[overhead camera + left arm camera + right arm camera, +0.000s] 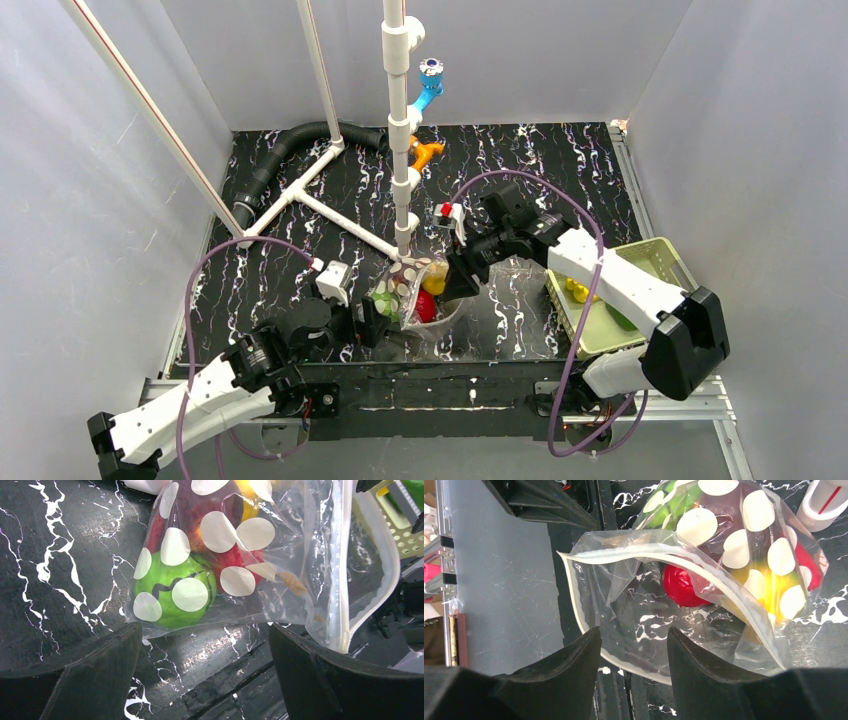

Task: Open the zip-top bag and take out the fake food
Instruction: Pick up the fake fruit from the zipper food storage bag.

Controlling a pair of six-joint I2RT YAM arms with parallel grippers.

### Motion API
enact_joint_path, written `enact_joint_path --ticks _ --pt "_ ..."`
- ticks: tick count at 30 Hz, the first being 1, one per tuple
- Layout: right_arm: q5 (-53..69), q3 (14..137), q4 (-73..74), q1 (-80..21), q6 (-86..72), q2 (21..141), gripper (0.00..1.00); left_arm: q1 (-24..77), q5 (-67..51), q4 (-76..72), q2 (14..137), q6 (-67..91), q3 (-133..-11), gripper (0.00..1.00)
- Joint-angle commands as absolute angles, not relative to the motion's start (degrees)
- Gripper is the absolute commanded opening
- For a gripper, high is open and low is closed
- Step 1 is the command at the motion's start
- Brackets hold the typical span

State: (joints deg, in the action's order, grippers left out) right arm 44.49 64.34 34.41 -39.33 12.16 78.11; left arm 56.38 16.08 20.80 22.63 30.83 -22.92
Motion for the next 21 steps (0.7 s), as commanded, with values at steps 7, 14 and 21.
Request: enact_joint_path --ticks 7,14,21 --pt "38.34 65.17 29.09 -43.14 7.95 82.76 0.57 56.43 19.70 12.66 31.53 23.96 -21.73 0.96" --pt "33.38 68.13 30.41 -45.61 8.30 88.57 0.57 56.36 21.28 5.27 37.17 20.78 -19.87 0.96" --pt "30.08 69.04 30.95 -48.22 9.22 91.68 0.60 55.92 20.85 -2.77 41.65 21.14 -17.07 0.92"
